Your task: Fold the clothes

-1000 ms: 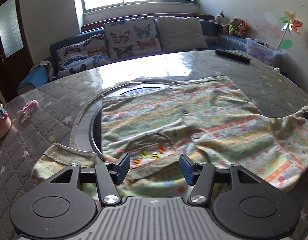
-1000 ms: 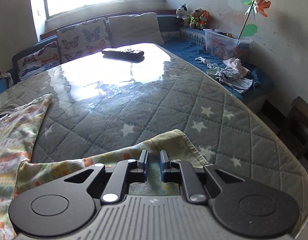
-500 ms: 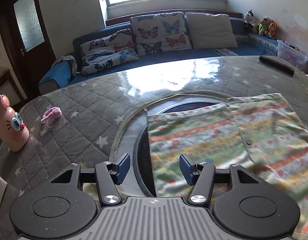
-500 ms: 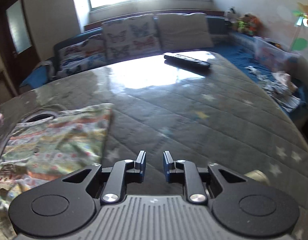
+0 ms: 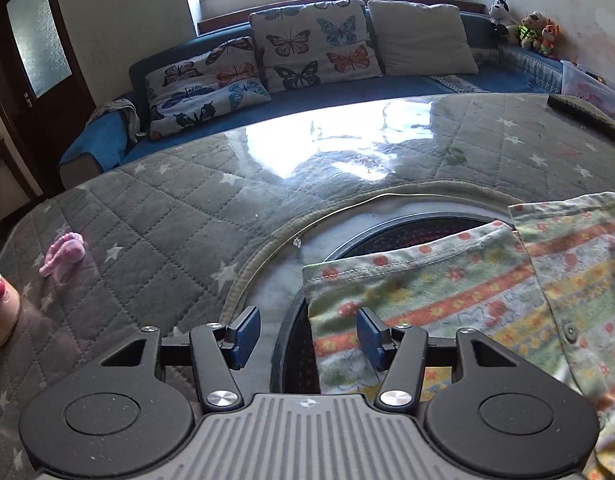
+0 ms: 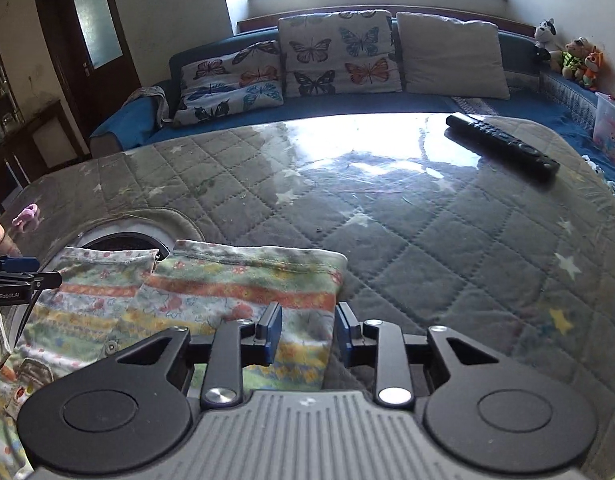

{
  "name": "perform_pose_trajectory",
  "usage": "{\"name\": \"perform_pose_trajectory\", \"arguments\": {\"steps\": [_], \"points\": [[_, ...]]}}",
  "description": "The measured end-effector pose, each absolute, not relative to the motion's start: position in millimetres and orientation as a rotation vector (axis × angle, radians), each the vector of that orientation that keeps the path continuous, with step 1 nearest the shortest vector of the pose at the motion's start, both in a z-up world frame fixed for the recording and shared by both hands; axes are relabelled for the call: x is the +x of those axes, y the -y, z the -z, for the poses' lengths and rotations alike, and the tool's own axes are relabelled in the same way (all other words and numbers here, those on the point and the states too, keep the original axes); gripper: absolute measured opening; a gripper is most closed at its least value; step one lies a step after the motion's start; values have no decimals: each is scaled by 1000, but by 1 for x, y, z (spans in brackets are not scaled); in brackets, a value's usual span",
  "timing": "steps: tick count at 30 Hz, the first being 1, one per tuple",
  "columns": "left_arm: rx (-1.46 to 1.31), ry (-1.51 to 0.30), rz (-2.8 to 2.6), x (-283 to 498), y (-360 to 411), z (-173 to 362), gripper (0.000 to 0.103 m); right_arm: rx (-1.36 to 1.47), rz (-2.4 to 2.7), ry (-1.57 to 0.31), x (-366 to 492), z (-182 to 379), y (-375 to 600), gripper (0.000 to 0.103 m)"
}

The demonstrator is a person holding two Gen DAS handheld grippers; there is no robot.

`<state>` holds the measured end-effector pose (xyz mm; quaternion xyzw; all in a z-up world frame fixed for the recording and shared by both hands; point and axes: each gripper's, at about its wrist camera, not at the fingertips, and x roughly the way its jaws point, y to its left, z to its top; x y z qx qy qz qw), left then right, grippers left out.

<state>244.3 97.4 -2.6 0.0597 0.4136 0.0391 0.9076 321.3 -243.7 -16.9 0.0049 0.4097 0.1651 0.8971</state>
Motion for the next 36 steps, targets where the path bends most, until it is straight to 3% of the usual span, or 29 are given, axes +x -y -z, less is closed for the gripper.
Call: {"name": "perform_pose_trajectory", "arguments": {"steps": [5, 7, 10, 20, 22, 24, 26, 28, 31, 36], "points": [[92, -843, -22, 251, -102, 5, 33, 6, -349, -863, 332, 25, 240, 31], [91, -834, -13, 252, -101, 6, 14, 11, -348, -869, 335, 28, 240, 31], [109, -815, -32, 251, -100, 7, 4, 4, -347, -866, 337, 30, 237, 31], [95, -792, -72, 245, -105, 0, 9, -23, -347, -852, 342, 30, 226, 29], [99, -793, -82, 246, -106, 1, 33, -22, -347, -850, 342, 31, 226, 29], [99, -797, -79, 247, -107, 4, 41, -23, -346, -848, 343, 31, 226, 28], [93, -802, -63, 249, -107, 7, 36, -26, -344, -846, 343, 31, 225, 20], [92, -797, -23, 249, -103, 8, 12, -24, -344, -846, 344, 31, 225, 16], [126, -779, -29, 250, -98, 10, 2, -21, -342, -843, 345, 30, 224, 6], [116, -724, -77, 243, -108, 0, 2, -18, -337, -802, 346, 24, 219, 4]]}}
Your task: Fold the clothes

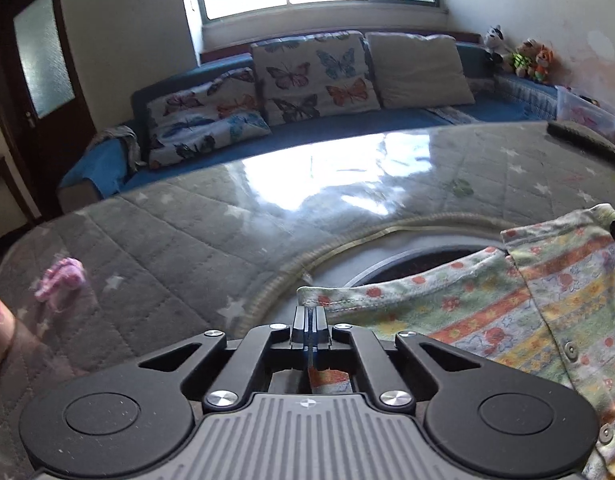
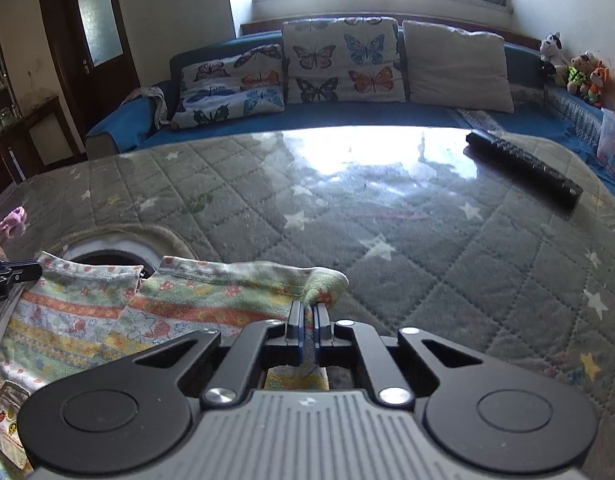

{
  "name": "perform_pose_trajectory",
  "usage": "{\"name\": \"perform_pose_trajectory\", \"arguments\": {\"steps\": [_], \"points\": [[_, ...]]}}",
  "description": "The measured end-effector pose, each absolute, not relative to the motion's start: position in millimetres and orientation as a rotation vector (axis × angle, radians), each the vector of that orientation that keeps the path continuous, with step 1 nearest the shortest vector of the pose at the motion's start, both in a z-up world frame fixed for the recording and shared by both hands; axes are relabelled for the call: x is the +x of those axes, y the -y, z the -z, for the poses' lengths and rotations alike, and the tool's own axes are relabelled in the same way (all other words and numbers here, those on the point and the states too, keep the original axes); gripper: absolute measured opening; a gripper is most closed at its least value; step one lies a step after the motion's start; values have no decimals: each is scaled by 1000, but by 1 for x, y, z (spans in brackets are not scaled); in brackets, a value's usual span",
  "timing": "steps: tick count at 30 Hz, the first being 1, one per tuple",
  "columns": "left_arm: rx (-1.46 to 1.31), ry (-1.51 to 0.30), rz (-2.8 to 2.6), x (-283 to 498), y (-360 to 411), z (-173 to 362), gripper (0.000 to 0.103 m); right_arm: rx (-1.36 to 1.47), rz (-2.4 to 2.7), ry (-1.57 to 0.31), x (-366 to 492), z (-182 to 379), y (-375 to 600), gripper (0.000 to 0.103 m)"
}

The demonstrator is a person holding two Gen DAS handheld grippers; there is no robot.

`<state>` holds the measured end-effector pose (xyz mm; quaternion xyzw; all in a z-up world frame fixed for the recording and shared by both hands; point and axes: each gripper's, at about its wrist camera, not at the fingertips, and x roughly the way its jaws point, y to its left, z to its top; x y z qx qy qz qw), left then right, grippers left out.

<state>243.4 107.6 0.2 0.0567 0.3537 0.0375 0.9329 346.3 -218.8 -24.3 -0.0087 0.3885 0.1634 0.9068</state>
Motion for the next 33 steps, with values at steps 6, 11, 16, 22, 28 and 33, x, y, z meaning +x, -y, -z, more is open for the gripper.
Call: {"name": "perform_pose_trajectory", "arguments": {"steps": [6, 11, 16, 22, 28, 33], "points": [[125, -660, -102, 244, -117, -17, 2, -17, -349, -762, 362, 20, 198, 4], [116, -745, -121, 253, -126, -3, 6, -55, -352, -777, 367, 22, 186, 12], [134, -751, -101, 234, -122, -4, 21, -125, -444, -784, 340, 14, 174, 35], [179, -754, -58, 195, -103, -8, 42, -195, -595, -818, 297, 18, 143, 41], [175, -740, -61, 144, -103, -12, 53, -306, -711, -808, 252, 29, 106, 48], [125, -723, -166, 102, -129, -17, 55, -372, -763, -778, 222, 25, 96, 54]]}}
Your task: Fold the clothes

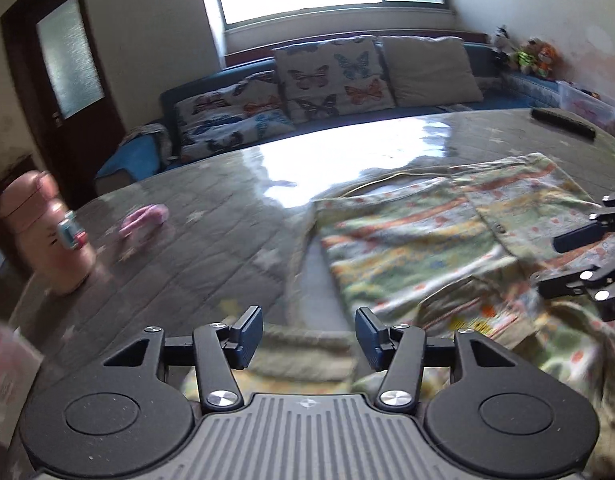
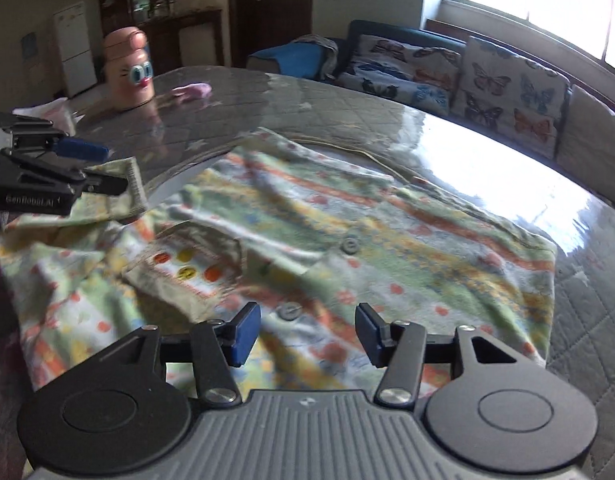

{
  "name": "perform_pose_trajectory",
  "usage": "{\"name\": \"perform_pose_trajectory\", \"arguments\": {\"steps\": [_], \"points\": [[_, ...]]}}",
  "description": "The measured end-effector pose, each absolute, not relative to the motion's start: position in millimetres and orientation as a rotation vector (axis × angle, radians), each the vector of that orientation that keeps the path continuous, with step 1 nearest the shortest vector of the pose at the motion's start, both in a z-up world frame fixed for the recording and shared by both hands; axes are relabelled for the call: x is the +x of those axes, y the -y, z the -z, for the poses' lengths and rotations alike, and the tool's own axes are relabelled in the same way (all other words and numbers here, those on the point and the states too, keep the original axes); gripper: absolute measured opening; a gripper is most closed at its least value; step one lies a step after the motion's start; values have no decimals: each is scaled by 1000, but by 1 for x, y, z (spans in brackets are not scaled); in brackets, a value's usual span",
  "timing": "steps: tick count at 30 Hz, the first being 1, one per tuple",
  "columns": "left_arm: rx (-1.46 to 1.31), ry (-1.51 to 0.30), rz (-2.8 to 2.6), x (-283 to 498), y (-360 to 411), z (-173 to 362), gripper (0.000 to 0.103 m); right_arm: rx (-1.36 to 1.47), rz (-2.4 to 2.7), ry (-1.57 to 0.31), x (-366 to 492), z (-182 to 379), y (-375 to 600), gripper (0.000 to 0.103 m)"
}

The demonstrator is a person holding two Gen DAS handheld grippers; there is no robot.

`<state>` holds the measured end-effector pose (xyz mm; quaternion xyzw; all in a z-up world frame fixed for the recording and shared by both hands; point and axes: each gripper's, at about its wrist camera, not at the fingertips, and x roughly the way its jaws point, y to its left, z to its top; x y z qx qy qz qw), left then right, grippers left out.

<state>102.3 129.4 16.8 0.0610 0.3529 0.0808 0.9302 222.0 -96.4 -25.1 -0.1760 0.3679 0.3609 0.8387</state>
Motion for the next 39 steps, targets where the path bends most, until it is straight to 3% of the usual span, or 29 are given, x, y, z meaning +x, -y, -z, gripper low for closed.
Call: {"name": "perform_pose_trajectory", "arguments": {"steps": [8, 12, 17, 21, 23, 24, 25, 28, 36, 39], "points": [[91, -739, -242, 56, -157, -12, 61, -357, -741, -751, 199, 17, 111, 67], [132, -726, -224, 51, -148, -11, 66, -307, -682, -773, 201, 16, 126, 67], [248, -697, -114, 55, -117, -9, 66, -267, -657, -806, 200, 21, 138, 68], [311, -733, -62, 64, -104, 3, 56, -260, -649, -816, 197, 26, 141, 68], [335, -744, -77, 67, -104, 9, 46, -259, -648, -822, 197, 27, 141, 68], [337, -745, -93, 67, -106, 10, 40, -258, -648, -824, 197, 27, 141, 68], [339, -745, -110, 67, -109, 11, 26, -259, -647, -824, 196, 28, 141, 69], [322, -738, -170, 62, -119, 11, 7, -262, -647, -824, 196, 28, 141, 70], [62, -649, -501, 20, -172, -11, 5, -273, -644, -824, 196, 29, 139, 71], [-43, -662, -592, 3, -192, -7, 9, -275, -647, -824, 196, 29, 139, 71]]}}
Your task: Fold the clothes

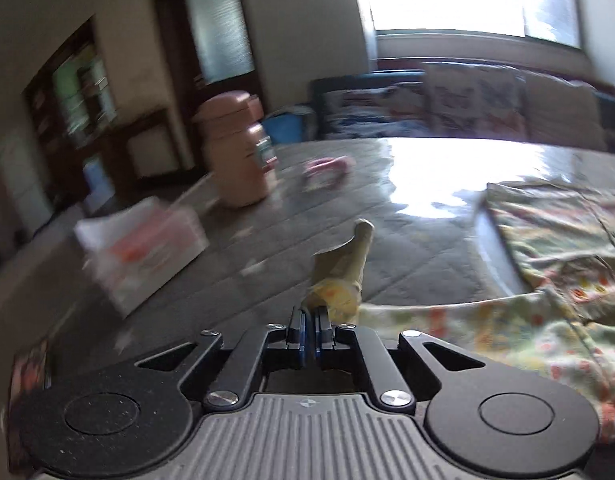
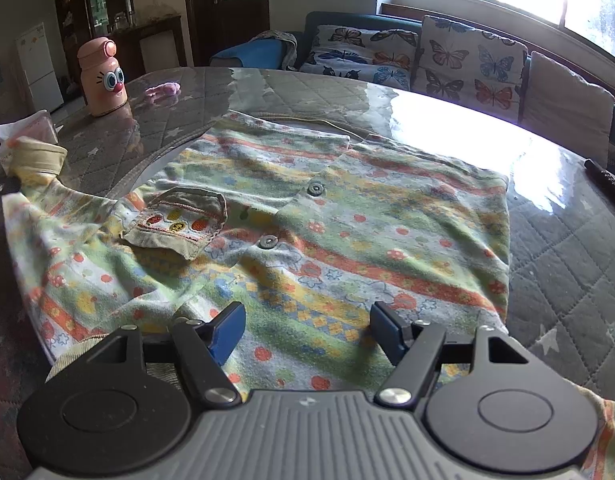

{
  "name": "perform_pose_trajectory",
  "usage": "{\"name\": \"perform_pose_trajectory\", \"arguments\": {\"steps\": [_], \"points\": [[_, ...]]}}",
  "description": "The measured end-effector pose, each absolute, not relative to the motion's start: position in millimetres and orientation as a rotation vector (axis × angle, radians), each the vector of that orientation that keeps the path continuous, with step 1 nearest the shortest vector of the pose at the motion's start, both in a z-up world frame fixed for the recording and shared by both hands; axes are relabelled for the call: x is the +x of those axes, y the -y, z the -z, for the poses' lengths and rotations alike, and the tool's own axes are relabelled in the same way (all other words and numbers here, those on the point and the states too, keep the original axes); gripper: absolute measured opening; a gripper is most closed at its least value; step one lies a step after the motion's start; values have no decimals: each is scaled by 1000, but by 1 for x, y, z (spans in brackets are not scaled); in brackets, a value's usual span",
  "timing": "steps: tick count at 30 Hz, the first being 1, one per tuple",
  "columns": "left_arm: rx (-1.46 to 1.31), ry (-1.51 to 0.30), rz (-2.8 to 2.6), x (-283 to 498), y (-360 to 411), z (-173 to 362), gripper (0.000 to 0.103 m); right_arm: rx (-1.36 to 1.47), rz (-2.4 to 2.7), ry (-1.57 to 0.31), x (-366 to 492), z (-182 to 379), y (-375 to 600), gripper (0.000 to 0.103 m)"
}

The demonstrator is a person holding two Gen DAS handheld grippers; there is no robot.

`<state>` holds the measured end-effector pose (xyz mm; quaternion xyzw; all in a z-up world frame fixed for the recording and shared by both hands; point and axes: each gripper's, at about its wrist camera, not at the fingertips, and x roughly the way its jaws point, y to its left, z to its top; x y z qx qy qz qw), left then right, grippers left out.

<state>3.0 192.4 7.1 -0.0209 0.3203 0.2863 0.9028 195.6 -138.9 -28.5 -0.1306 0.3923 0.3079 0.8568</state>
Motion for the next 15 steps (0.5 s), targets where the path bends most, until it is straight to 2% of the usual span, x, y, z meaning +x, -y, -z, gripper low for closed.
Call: {"name": "perform_pose_trajectory", "arguments": {"steps": [3, 5, 7, 8, 12, 15], "points": [[-102, -700, -634, -10, -201, 2, 11, -279, -649, -824, 195, 29, 139, 71], [-112, -716, -660, -16, -204, 6, 16, -278, -650, -825, 195, 29, 139, 71], [-125, -708, -677, -21, -207, 6, 29, -278, -651, -826, 195, 28, 139, 71], [-127, -703, -685, -22, -209, 4, 30, -278, -651, -827, 195, 28, 139, 71], [-123, -689, -680, -19, -216, 1, 34, -272, -662, -819, 192, 25, 137, 71], [-87, -732, -690, -8, -219, 6, 30, -268, -675, -814, 186, 23, 133, 71]]}}
